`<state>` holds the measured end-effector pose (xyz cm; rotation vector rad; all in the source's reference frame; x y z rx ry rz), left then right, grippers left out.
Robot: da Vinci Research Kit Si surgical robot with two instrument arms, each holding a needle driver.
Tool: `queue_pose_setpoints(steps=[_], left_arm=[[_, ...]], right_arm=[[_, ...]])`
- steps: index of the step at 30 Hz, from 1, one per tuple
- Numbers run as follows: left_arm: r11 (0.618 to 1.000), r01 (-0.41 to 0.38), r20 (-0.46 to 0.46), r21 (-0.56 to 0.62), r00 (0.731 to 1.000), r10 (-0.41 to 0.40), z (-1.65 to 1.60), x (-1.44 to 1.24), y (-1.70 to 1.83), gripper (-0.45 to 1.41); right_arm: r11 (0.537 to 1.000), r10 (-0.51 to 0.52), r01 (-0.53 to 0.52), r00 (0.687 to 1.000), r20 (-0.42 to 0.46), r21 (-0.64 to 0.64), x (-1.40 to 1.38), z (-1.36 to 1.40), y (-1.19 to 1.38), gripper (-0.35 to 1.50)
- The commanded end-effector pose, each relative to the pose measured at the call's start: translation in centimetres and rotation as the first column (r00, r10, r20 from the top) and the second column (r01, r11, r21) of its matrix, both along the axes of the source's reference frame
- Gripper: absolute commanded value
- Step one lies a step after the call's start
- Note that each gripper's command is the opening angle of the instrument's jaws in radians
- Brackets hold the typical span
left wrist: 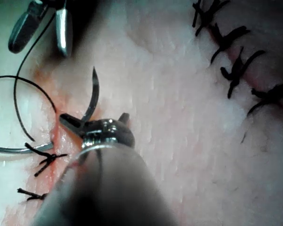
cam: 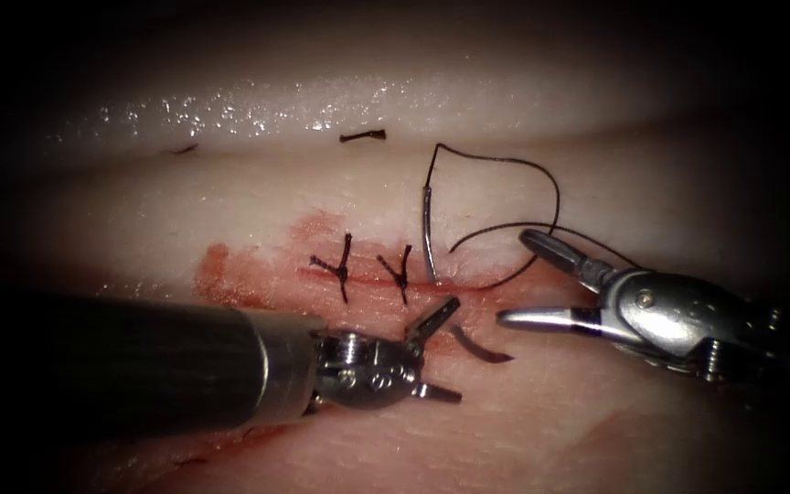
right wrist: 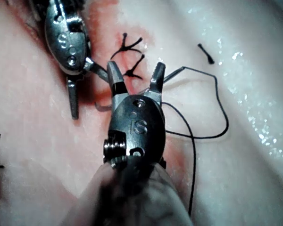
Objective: Wound Closure
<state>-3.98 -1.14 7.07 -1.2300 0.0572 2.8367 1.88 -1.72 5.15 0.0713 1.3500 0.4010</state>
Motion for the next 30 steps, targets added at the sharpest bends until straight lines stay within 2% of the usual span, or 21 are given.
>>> queue_pose_setpoints(steps=[1,6,8,11,12,14,17,24,26,28,30], left_arm=[[1.0,-0.012,0.009,-0.004,1.0,0.012,0.07,-0.09,-0.01,0.88],[1.0,-0.018,0.025,-0.006,1.0,0.018,0.15,-0.19,0.01,0.54],[1.0,-0.014,0.036,-0.013,0.999,0.014,0.18,-0.22,0.03,0.24],[1.0,-0.003,0.063,-0.027,0.998,0.005,0.21,-0.25,0.06,-0.33],[0.999,0.0,0.078,-0.033,0.997,0.003,0.21,-0.25,0.06,-0.45],[0.999,0.0,0.1,-0.039,0.995,0.004,0.2,-0.24,0.07,-0.45],[0.999,0.016,0.134,-0.028,0.991,-0.012,0.16,-0.19,0.07,-0.45],[0.991,0.037,0.253,0.13,0.965,-0.069,-0.07,-0.11,0.07,-0.45],[0.981,0.034,0.291,0.191,0.953,-0.09,-0.15,-0.1,0.06,-0.45],[0.966,0.027,0.328,0.255,0.938,-0.113,-0.23,-0.1,0.03,-0.45],[0.925,-0.001,0.393,0.381,0.905,-0.161,-0.36,-0.11,-0.01,-0.45]], right_arm=[[1.0,0.01,-0.01,1.0,0.006,0.0,-0.08,0.07,0.02,1.04],[1.0,0.024,-0.024,1.0,-0.011,-0.004,-0.18,0.09,0.01,0.96],[1.0,0.027,-0.027,1.0,-0.011,-0.008,-0.18,0.09,-0.01,0.91],[1.0,0.029,-0.03,1.0,-0.01,-0.011,-0.16,0.1,-0.03,0.74],[0.999,0.03,-0.03,1.0,-0.01,-0.012,-0.16,0.11,-0.04,0.67],[0.999,0.029,-0.029,1.0,-0.012,-0.016,-0.17,0.12,-0.08,0.56],[0.999,0.027,-0.027,1.0,-0.014,-0.02,-0.18,0.15,-0.1,0.56],[0.999,0.029,-0.029,0.999,-0.014,-0.031,-0.19,0.23,-0.15,0.56],[0.999,0.027,-0.028,0.999,-0.017,-0.034,-0.18,0.26,-0.17,0.52],[0.999,0.028,-0.028,0.999,-0.023,-0.026,-0.16,0.27,-0.19,0.41],[1.0,0.01,-0.011,0.999,-0.054,-0.008,-0.09,0.3,-0.25,0.27]])
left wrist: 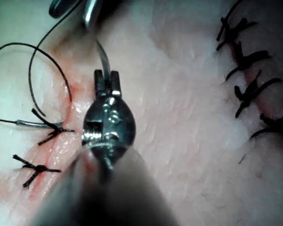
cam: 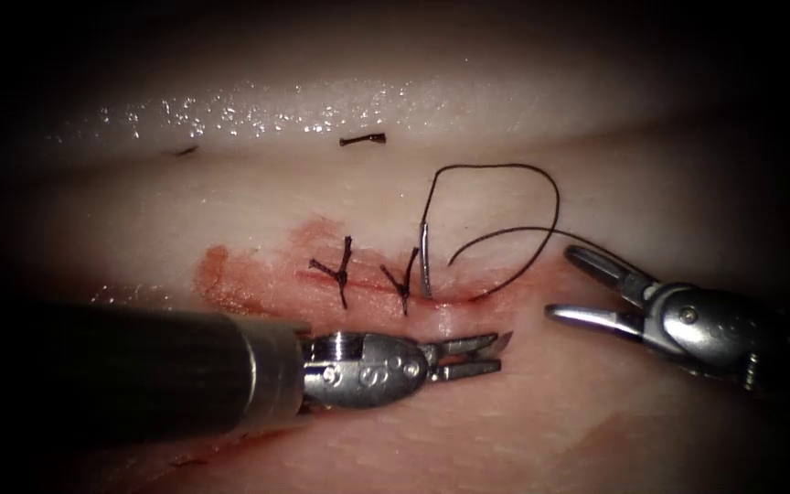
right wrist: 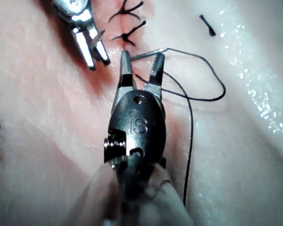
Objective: Wound Closure
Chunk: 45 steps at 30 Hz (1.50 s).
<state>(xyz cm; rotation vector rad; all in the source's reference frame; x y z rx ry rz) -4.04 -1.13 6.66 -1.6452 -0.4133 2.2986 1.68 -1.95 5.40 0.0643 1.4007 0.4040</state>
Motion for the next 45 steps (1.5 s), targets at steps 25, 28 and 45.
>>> queue_pose_setpoints(steps=[25,28,45], left_arm=[[0.924,-0.106,0.399,0.368,0.915,-0.054,-1.25,0.58,-0.01,-0.45],[0.953,-0.109,0.413,0.281,0.911,-0.018,-1.49,0.71,-0.04,-0.45],[0.978,-0.113,0.42,0.175,0.907,0.029,-2.37,0.84,-0.24,-0.45]], right_arm=[[0.986,-0.165,0.165,0.986,0.014,-0.036,0.45,0.17,-0.42,1.03],[0.981,-0.165,0.168,0.986,0.037,-0.101,0.58,0.14,-0.45,1.08],[0.871,-0.128,0.272,0.929,0.346,-0.409,1.12,0.08,-0.37,1.09]])
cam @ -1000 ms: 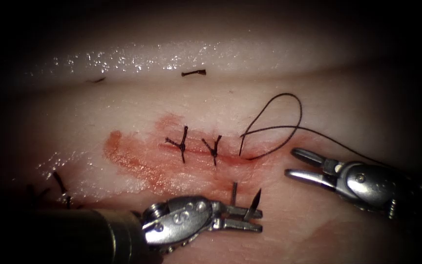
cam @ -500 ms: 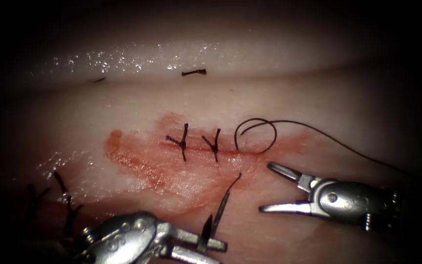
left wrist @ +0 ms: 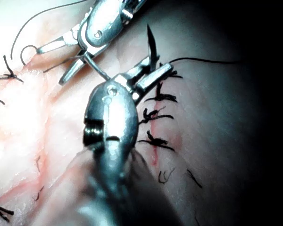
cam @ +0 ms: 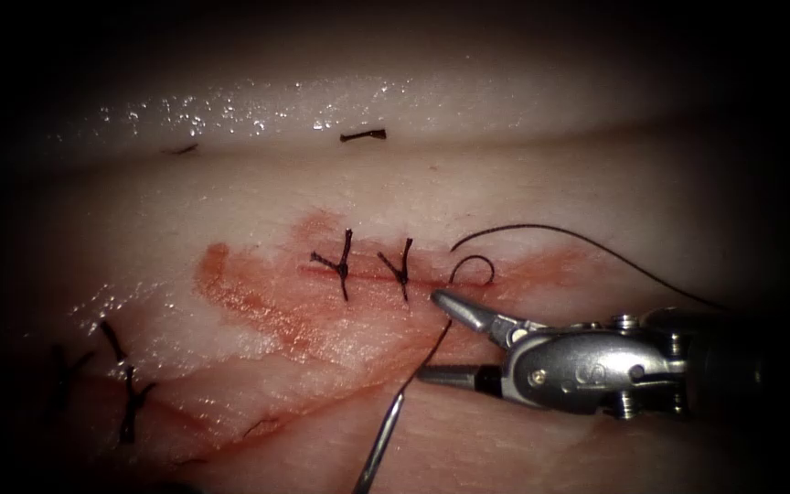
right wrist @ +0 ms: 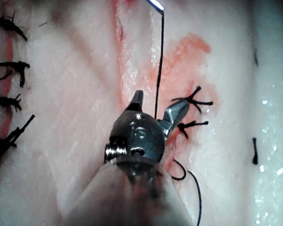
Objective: Wound Closure
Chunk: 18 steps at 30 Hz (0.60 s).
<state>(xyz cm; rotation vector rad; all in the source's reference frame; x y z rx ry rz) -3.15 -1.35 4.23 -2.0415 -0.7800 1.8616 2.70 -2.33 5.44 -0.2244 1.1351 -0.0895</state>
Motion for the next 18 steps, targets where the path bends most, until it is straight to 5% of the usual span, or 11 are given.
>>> queue_pose_setpoints(steps=[1,4,9,11,18], left_arm=[[1.0,-0.003,-0.004,-0.003,1.0,0.003,0.06,-0.05,-0.03,-0.45],[1.0,-0.004,-0.003,-0.002,1.0,0.004,0.05,-0.03,-0.03,-0.45],[1.0,-0.005,-0.001,-0.008,1.0,0.005,0.01,-0.02,-0.04,-0.45],[1.0,-0.001,-0.004,-0.012,1.0,0.001,-0.03,0.0,-0.05,-0.45],[0.998,0.026,-0.022,-0.049,0.999,-0.027,-0.13,0.12,-0.03,-0.45]], right_arm=[[1.0,-0.006,0.006,1.0,0.011,0.003,0.09,0.05,0.01,1.04],[1.0,-0.019,0.019,0.999,0.044,0.003,0.07,0.13,0.0,0.81],[0.998,-0.052,0.05,0.992,0.116,0.024,0.03,0.31,-0.03,-0.22],[0.998,-0.06,0.055,0.985,0.161,0.036,0.02,0.43,-0.05,-0.35],[0.995,-0.096,0.083,0.963,0.251,0.06,0.03,0.5,-0.2,-0.35]])
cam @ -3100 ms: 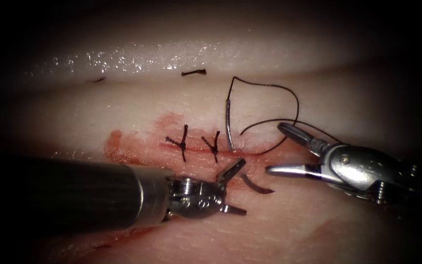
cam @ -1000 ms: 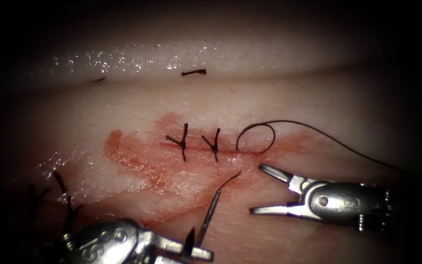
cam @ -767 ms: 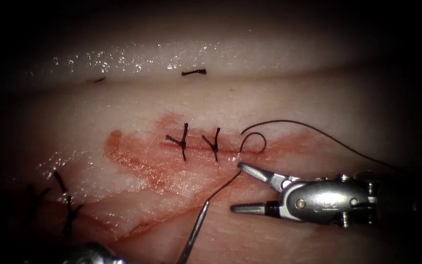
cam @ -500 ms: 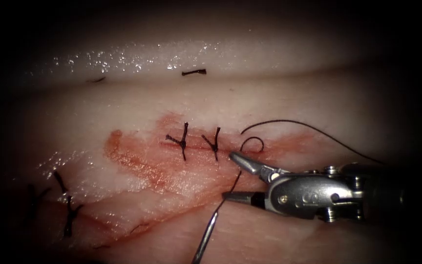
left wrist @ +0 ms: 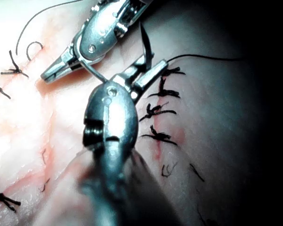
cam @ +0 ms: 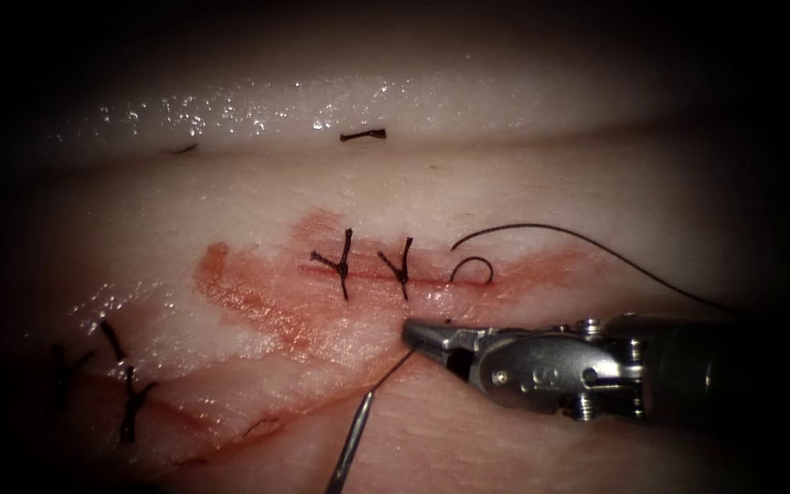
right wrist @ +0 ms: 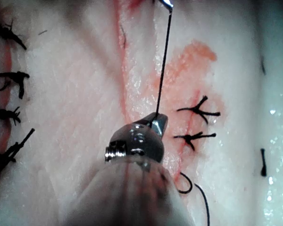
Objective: Wound Closure
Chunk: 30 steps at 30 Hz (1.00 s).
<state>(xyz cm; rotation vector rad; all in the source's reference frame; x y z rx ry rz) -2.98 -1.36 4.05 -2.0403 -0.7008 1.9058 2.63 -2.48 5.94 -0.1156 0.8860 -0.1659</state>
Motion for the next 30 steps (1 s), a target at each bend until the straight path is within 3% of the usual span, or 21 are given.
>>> queue_pose_setpoints(steps=[1,4,5,11,17,19,20,21,22,23,25,30], left_arm=[[1.0,0.007,-0.005,-0.011,1.0,-0.007,0.06,-0.03,-0.01,-0.45],[0.996,0.066,-0.037,-0.051,0.997,-0.068,0.12,0.05,0.04,-0.45],[0.992,0.098,-0.073,-0.082,0.992,-0.104,0.2,0.1,0.07,-0.45],[0.979,0.167,-0.129,-0.12,0.975,-0.182,0.45,0.21,0.1,-0.45],[0.96,0.239,-0.147,-0.144,0.955,-0.259,0.52,0.32,0.12,-0.45],[0.95,0.272,-0.149,-0.151,0.944,-0.294,0.5,0.39,0.14,-0.45],[0.944,0.287,-0.151,-0.16,0.938,-0.311,0.49,0.43,0.16,-0.45],[0.937,0.306,-0.16,-0.169,0.929,-0.333,0.48,0.48,0.18,-0.45],[0.928,0.326,-0.166,-0.178,0.92,-0.355,0.46,0.53,0.2,-0.45],[0.907,0.37,-0.174,-0.198,0.898,-0.404,0.42,0.7,0.27,-0.45],[0.869,0.435,-0.205,-0.236,0.852,-0.482,0.36,1.08,0.37,-0.45],[0.842,0.474,-0.237,-0.256,0.814,-0.53,0.3,1.42,0.37,-0.45]], right_arm=[[1.0,-0.005,0.005,1.0,-0.012,0.005,0.12,-0.04,-0.08,-0.35],[1.0,-0.014,0.015,0.999,-0.052,0.025,0.22,-0.25,-0.23,-0.35],[0.999,-0.009,0.012,0.998,-0.061,0.042,0.3,-0.45,-0.33,-0.35],[0.996,-0.002,0.011,0.995,-0.101,0.084,0.55,-1.07,-0.53,-0.35],[0.994,0.022,-0.008,0.991,-0.131,0.108,0.87,-1.57,-0.63,-0.35],[0.993,0.03,-0.015,0.991,-0.128,0.118,0.89,-1.59,-0.58,-0.35],[0.992,0.033,-0.018,0.992,-0.125,0.121,0.88,-1.58,-0.53,-0.23],[0.993,0.037,-0.022,0.992,-0.124,0.118,0.86,-1.55,-0.48,0.22],[0.994,0.043,-0.029,0.991,-0.125,0.108,0.82,-1.51,-0.42,0.83],[0.996,0.052,-0.042,0.99,-0.134,0.076,0.73,-1.45,-0.34,1.2],[0.996,0.091,-0.086,0.981,-0.171,0.036,0.52,-1.35,-0.25,1.33],[0.992,0.124,-0.127,0.982,-0.139,-0.014,0.21,-1.25,-0.12,1.33]])
